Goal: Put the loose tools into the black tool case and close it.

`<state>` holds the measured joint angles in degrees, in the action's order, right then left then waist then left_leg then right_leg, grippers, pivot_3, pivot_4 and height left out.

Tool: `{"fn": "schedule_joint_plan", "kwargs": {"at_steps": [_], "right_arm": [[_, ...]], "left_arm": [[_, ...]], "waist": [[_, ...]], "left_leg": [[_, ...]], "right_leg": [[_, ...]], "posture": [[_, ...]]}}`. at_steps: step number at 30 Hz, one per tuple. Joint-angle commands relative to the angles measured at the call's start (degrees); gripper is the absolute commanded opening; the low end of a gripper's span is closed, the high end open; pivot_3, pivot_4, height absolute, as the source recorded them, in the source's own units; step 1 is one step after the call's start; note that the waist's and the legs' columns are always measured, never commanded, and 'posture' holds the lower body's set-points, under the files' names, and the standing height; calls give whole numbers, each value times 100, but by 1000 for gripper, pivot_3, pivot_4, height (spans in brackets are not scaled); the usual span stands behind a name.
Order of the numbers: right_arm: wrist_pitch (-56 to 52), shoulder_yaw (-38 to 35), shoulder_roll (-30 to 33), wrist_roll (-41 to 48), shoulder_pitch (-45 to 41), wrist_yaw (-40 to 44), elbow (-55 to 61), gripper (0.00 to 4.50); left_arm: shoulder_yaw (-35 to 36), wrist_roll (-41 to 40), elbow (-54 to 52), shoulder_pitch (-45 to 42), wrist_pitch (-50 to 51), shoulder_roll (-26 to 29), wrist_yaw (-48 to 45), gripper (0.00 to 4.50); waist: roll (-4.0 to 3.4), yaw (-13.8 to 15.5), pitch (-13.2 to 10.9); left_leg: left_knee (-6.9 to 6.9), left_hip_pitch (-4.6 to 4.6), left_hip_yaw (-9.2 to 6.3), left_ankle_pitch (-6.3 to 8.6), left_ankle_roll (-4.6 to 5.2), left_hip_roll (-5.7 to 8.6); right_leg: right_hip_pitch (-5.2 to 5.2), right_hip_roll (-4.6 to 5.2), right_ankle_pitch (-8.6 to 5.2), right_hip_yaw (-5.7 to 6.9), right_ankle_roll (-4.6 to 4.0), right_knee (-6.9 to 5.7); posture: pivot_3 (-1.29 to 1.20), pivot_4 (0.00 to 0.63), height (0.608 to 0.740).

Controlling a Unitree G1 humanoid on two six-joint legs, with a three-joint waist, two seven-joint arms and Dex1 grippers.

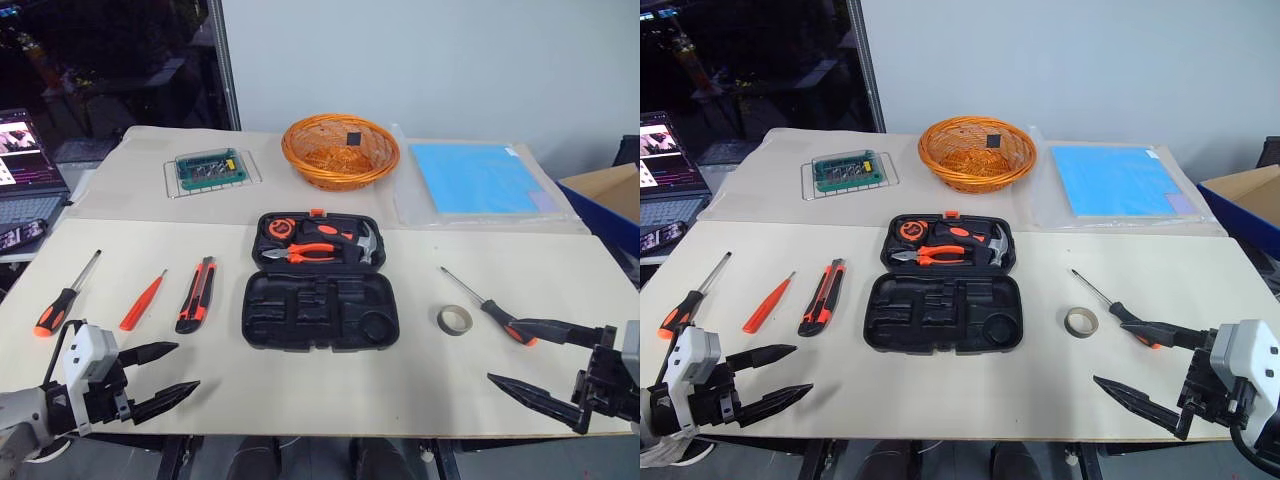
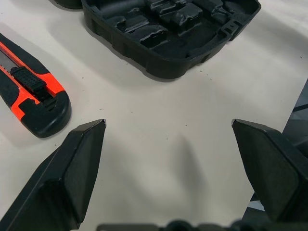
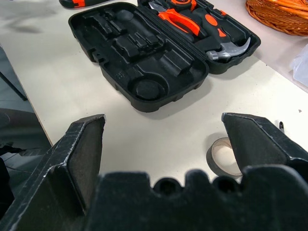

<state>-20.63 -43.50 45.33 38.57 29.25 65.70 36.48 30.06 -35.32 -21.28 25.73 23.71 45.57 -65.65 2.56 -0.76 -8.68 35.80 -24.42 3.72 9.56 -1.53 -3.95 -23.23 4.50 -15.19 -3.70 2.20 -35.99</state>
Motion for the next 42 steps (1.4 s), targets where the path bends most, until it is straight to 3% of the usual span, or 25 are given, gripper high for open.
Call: {"fn": "schedule_joint_plan", "kwargs": {"at_steps": [1, 5, 8, 10, 12, 16, 20, 24, 25, 28, 29, 34, 39, 42], "right_arm": [[98, 443, -94, 102, -606, -371, 42, 4472], [-259, 1542, -250, 388, -1975, -1082, 105, 4472], [-719, 2167, -123, 984, -2997, -1146, 71, 4472], [-792, 2530, -28, 997, -3515, -1040, 40, 4472], [-872, 2752, -16, 1076, -3883, -1054, 20, 4472], [-893, 3119, -75, 1103, -4409, -1080, -77, 4472], [-894, 3214, -117, 1129, -4502, -1146, -38, 4472], [-886, 3231, -105, 1115, -4439, -1194, 33, 4472], [-887, 3215, -98, 1119, -4405, -1212, 54, 4500], [-881, 3175, -82, 1131, -4321, -1248, 102, 4500], [-872, 3155, -74, 1133, -4285, -1248, 111, 4500], [-808, 3110, -59, 1091, -4192, -1231, 95, 4500], [-724, 3063, -66, 1035, -4075, -1162, 53, 4500], [-688, 2990, -65, 1033, -3981, -1165, 61, 4500]], "left_arm": [[232, -280, -95, -299, 253, -242, 697, 4500], [735, -824, -222, -1001, 1064, -830, 2430, 4500], [1352, -754, 160, -1384, 1675, -727, 3550, 4500], [1539, -515, 656, -1721, 2405, -172, 4128, 4500], [1548, -284, 1252, -1901, 2616, 387, 4106, 4500], [774, 205, 2378, -2272, 2564, 1517, 3382, 4500], [-64, 623, 3246, -2914, 2594, 1981, 3112, 4500], [-771, 1102, 4162, -3568, 2475, 2098, 2974, 4500], [-932, 1225, 4393, -3717, 2411, 2110, 2927, 3971], [-1191, 1522, 4930, -4058, 2061, 2105, 2792, 3090], [-1230, 1588, 5071, -4165, 1962, 2086, 2747, 2583], [-1235, 1688, 5253, -4298, 1743, 2057, 2389, 686], [-477, 1217, 4921, -4267, 1521, 1922, 1939, 452], [65, 585, 4272, -4233, 1934, 1860, 1483, 409]], "waist": [[1, -1, -1], [10, -60, -9], [19, -93, -13], [27, -86, -17], [47, -47, -23], [53, 17, -26], [53, 55, -26], [56, 27, -28], [57, 11, -28], [56, -3, -28], [56, -1, -28], [56, 11, -27], [61, 19, -27], [78, 15, -26]], "left_leg": [[0, 0, 0, 0, 0, 0], [6, 10, -18, 0, 0, -11], [9, 20, -14, -1, 1, -6], [9, 13, -15, -2, 3, -2], [9, 17, -18, -6, 10, -3], [1, -2, -15, -15, 25, 3], [-1, -75, -10, -15, 25, 6], [-1, -86, -11, -16, 27, -1], [-1, -86, -11, -16, 27, -4], [3, -85, -12, -17, 27, -4], [6, -84, -11, -17, 27, -4], [18, -85, -8, -18, 27, -1], [22, -85, -8, -18, 27, -3], [22, -86, -10, -18, 28, -6]], "right_leg": [[0, 0, 0, 0, 0, 0], [7, -4, 5, 2, 3, -1], [6, -8, 21, 2, 5, -17], [8, -10, 23, 2, 8, -30], [-7, -20, 19, 5, 10, -48], [-34, -13, 9, 8, -21, -65], [-88, -8, 19, 10, -7, -78], [-103, -18, 26, 12, 4, -97], [-105, -22, 25, 12, 2, -101], [-105, -24, 24, 12, 0, -108], [-104, -23, 25, 13, 0, -110], [-98, -16, 28, 14, 4, -111], [-96, -16, 30, 15, 5, -112], [-96, -18, 30, 18, 5, -113]], "posture": [[0, 150, 740], [0, 150, 740], [0, 150, 740], [0, 150, 740], [0, 150, 740], [0, 150, 740], [0, 150, 740], [0, 150, 740], [0, 150, 740], [0, 150, 740], [0, 150, 740], [0, 150, 740], [0, 150, 740], [0, 150, 740]]}}
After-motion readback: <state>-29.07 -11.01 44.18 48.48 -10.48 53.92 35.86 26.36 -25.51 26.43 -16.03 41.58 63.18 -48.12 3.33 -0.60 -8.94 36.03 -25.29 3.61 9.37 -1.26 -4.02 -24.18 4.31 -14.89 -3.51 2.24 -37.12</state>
